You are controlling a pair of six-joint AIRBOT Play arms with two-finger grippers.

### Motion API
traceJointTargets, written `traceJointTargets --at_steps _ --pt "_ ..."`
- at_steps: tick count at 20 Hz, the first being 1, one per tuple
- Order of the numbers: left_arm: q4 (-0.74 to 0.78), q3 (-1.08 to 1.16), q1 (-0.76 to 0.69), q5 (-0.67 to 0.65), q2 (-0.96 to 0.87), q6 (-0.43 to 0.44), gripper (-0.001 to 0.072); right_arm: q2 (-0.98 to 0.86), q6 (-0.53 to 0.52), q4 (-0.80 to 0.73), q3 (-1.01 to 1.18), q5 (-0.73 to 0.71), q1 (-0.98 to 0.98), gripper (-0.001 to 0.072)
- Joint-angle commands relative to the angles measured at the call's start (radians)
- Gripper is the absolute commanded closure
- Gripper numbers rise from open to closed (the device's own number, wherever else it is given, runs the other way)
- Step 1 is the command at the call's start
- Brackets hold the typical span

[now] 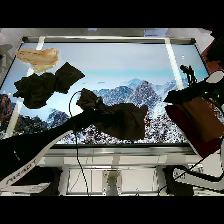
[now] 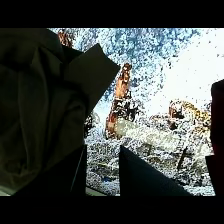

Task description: Fold the shirts.

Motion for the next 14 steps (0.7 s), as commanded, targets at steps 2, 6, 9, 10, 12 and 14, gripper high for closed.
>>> traceJointTargets --at_steps 2,6,9,10,12,14 --pt "0.085 0.001 0.061 -0.097 0.146 0.09 0.0695 0.0 -0.003 0.136 -0.138 -0.008 0.001 0.0458" --pt "0.179 0.001 0.155 -0.012 0.295 0.098 0.0695 -0.007 -0.003 0.242 -0.329 -0.191 0.005 0.0183" --pt "0.187 0.001 0.165 0.092 0.353 0.175 0.0694 -0.024 0.019 0.298 -0.397 -0.348 0.068 0.0187" --pt "0.187 0.001 0.165 0.114 0.369 0.191 0.0694 -0.034 0.045 0.297 -0.404 -0.403 0.106 0.0188" --pt "0.188 0.001 0.165 0.15 0.397 0.216 0.0695 -0.062 0.072 0.299 -0.404 -0.505 0.194 0.0189" --pt "0.211 0.001 0.165 0.177 0.425 0.218 0.0695 -0.089 0.116 0.291 -0.404 -0.632 0.269 0.0189"
